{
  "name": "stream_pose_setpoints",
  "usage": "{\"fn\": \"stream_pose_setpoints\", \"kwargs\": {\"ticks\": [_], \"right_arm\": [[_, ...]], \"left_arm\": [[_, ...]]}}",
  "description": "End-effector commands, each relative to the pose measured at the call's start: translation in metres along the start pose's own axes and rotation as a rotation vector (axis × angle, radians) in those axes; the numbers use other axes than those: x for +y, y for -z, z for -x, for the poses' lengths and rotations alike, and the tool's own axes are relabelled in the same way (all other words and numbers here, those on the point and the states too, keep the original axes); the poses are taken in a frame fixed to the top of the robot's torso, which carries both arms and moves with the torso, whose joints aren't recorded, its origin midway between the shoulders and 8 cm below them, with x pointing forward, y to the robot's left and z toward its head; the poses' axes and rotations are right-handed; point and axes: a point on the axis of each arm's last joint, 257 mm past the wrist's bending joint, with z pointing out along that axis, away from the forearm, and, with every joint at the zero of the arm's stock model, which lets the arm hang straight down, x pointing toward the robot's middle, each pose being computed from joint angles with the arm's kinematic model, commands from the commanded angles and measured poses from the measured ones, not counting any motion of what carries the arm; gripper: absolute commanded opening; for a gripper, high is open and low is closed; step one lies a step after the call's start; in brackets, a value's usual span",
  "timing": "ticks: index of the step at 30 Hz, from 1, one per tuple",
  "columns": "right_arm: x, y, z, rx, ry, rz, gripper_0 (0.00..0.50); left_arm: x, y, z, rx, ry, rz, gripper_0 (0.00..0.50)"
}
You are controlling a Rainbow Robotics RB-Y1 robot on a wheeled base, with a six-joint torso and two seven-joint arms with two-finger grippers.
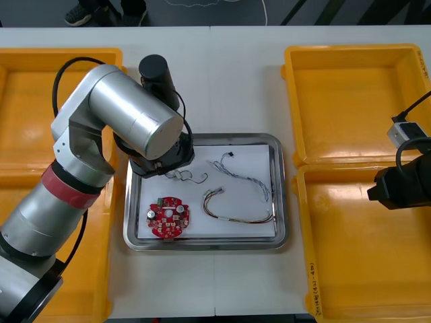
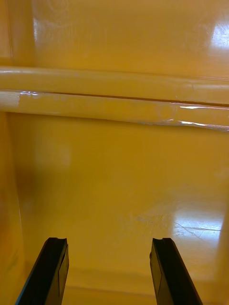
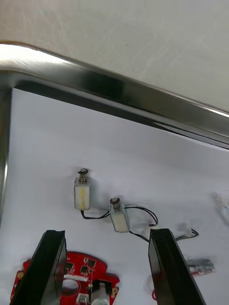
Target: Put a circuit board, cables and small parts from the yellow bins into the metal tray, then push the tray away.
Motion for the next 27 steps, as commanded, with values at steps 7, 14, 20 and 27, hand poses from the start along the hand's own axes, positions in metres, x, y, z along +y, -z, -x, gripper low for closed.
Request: {"fn": "stream_pose_setpoints", "kwargs": {"ticks": [7, 14, 20, 27], "right_arm": [[-0.001, 0.009, 0.007, -0.043, 0.028, 0.0, 0.5], [0.0, 0.009, 0.007, -0.044, 0.03, 0.002, 0.5], [-0.001, 0.009, 0.008, -0.044, 0.028, 0.001, 0.5], [-0.002, 0.009, 0.008, -0.044, 0.026, -0.002, 0.5]], "left_arm": [[0.0, 0.073, 0.04, -0.126, -0.093, -0.071, 0.5], [0.001, 0.109, 0.072, -0.169, -0.122, -0.102, 0.5], [0.022, 0.132, 0.097, -0.189, -0.091, -0.119, 0.5], [0.052, 0.153, 0.121, -0.219, -0.063, -0.119, 0.5]]}}
